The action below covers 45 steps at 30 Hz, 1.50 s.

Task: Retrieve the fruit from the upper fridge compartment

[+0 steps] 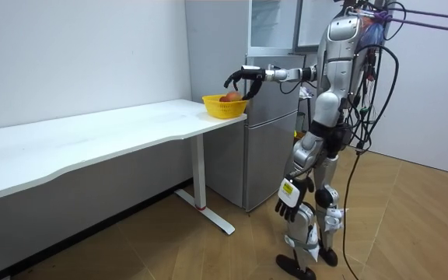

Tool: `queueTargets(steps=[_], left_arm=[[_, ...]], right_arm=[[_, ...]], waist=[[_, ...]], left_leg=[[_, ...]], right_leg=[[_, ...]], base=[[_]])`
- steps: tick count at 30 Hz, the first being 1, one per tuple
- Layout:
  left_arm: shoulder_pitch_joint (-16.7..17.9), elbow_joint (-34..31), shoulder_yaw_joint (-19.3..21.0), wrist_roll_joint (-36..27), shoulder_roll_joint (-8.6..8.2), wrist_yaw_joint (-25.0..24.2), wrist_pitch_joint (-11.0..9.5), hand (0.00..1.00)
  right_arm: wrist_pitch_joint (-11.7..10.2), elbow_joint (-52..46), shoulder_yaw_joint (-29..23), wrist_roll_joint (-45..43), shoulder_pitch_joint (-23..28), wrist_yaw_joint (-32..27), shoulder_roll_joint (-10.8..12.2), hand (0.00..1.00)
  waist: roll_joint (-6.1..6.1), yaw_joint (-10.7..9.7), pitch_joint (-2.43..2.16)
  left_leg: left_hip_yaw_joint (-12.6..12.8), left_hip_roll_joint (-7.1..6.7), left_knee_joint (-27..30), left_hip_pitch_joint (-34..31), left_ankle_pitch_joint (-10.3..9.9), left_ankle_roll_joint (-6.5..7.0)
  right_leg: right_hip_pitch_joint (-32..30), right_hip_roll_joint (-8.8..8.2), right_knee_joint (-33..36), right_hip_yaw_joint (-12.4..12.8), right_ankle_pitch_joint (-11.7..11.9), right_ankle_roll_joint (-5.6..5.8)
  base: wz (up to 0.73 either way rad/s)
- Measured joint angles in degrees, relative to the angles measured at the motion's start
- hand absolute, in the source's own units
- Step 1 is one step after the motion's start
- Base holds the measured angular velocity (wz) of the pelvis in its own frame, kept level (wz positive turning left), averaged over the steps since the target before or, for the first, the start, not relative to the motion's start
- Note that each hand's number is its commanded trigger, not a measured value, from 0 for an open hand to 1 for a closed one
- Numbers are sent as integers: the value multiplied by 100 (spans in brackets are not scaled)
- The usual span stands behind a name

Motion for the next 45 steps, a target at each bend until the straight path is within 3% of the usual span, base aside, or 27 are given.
queueTargets(steps=[6, 15, 23, 30, 33, 37, 45], left_arm=[[2, 1, -1, 0, 0, -2, 8, 0], [52, -89, 8, 8, 0, -2, 28, 0], [73, -119, 8, 9, -2, 3, 123, 0], [93, -170, 59, 43, 0, 61, 123, 0], [84, -170, 62, 53, -3, 105, 115, 0], [62, -164, 124, 158, -62, 130, 100, 0], [111, -165, 123, 157, -108, 134, 98, 0]], right_arm=[[2, 2, 12, -4, 0, 0, 2, 0], [46, 2, 12, -14, 0, 0, 0, 0], [54, 3, 13, -4, 1, 0, -9, 0], [53, -2, 6, 0, 0, 0, -9, 0], [28, -51, -27, 28, 0, 0, -6, 0], [-31, -228, -331, 137, 1, 0, 38, 0], [-158, -960, -618, 651, 1, -68, 42, 0]], waist=[[23, 2, -5], [172, 3, -17], [169, 3, -22], [97, -42, -73], [102, -54, -69], [191, -61, -38], [388, -123, -100]], left_leg=[[-2, 0, 4, -1, 0, 1], [1, -1, 0, 3, 1, 2], [1, -1, 1, 9, 1, 2], [5, 0, 3, 14, 2, 2], [7, 1, 7, 24, 2, 3], [-5, 0, 50, 14, -2, 10], [24, 1, -12, 129, 14, 18]], right_leg=[[0, 0, 0, 3, 0, 0], [-4, 3, 0, 2, -1, 1], [0, 6, 0, 3, -1, 1], [6, 6, -1, 0, -1, 1], [25, 2, -5, 8, -1, 1], [35, 0, -8, 23, -1, 1], [93, -11, -4, 81, 0, 1]], base=[[0], [0], [0], [0], [0], [0], [-1]])
